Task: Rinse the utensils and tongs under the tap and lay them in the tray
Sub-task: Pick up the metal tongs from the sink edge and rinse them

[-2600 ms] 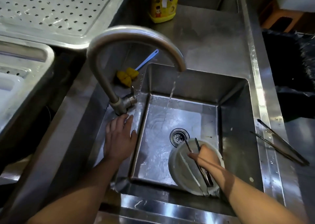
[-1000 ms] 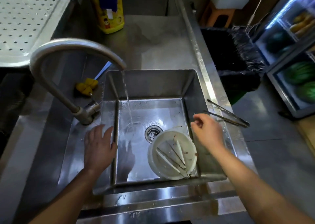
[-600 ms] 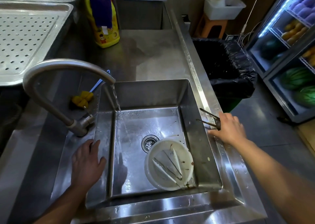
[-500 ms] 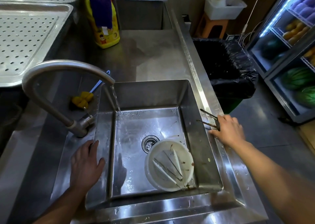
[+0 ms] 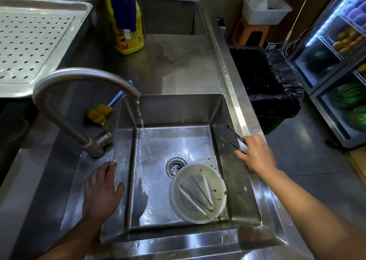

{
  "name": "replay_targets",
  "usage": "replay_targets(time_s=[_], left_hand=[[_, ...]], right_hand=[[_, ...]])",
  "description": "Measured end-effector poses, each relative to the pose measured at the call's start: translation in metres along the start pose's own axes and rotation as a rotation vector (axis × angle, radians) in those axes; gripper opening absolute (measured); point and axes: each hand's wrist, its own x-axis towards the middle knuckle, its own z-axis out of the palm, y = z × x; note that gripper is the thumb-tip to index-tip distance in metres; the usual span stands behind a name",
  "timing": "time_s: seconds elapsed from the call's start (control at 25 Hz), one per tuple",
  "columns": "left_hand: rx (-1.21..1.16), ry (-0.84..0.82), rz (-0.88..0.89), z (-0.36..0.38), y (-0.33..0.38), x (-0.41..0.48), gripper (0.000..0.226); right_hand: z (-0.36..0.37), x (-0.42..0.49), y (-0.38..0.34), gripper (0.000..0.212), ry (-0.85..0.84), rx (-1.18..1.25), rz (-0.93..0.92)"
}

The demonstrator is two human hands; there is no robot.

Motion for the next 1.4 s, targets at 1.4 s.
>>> replay_targets(time_s=[1.4], left_hand=[[-1.196, -0.139, -0.366, -0.037, 0.059, -0.017, 0.038]], right_hand=[[0.017, -0.038, -0.291, 0.026, -0.322, 1.204, 0.041]])
